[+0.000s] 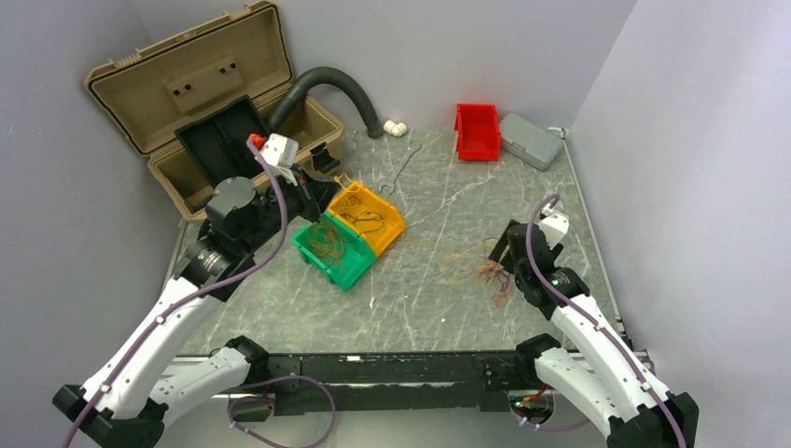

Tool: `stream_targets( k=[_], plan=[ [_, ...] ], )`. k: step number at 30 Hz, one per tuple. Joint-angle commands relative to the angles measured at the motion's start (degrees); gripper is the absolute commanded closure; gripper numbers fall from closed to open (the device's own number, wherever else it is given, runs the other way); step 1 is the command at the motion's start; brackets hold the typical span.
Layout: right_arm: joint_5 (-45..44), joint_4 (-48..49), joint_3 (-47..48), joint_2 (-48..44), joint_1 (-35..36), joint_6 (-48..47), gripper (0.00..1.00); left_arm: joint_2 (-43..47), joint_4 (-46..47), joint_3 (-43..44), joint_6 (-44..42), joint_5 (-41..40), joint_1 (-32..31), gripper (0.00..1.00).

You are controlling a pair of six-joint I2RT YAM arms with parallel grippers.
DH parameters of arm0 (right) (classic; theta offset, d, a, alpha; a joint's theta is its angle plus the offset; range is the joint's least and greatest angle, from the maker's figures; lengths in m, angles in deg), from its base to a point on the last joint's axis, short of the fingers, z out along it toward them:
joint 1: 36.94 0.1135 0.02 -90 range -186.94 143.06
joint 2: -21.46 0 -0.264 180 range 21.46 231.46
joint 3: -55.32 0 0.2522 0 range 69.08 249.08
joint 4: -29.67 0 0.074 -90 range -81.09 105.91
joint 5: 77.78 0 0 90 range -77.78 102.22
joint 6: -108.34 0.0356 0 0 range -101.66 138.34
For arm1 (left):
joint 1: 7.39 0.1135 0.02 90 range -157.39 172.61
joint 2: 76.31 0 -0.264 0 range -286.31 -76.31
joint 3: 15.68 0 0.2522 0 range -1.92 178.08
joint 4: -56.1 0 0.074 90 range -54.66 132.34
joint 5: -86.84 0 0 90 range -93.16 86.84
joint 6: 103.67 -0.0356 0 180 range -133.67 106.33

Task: Untangle the cables

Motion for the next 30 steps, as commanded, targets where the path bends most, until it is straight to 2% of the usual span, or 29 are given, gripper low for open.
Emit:
stream_targets(
  k=[1,4,9,18,23,27,28,30],
  plan=[
    [10.51,6.65,0.92,0.63,-0.18,-10.26,0.2,-1.51,3.41,2.97,-0.32,7.12,0.21,1.0],
    [20.65,10.13,0.73,1.7,-0.15,-14.42,0.18,-3.53,4.17,4.18,0.13,10.6,0.19,1.0],
    [26.91,10.39,2.01,6.4,-0.19,-14.91,0.18,-5.58,4.4,5.11,0.6,12.77,0.23,1.0],
    [24.69,11.09,3.62,15.77,-0.08,-12.32,0.23,-15.26,2.22,4.71,2.25,19.48,-0.84,1.0],
    [18.85,12.42,3.43,22.42,-0.32,-9.56,0.23,-23.33,2.36,5.04,-0.11,16.84,-6.22,1.0],
    [18.32,14.68,4.62,27.05,-0.39,-9.87,0.22,-33.95,-2.03,10.37,-3.64,15.54,-9.74,0.93],
    [18.29,14.86,5.11,28.35,-0.39,-10.02,0.23,-36.34,-2.82,11.81,-4.29,15.44,-10.23,0.92],
    [18.1,15.03,5.54,30.19,-0.4,-9.95,0.34,-40.62,-4.03,14.5,-5.1,15.64,-10.85,0.89]
  ],
)
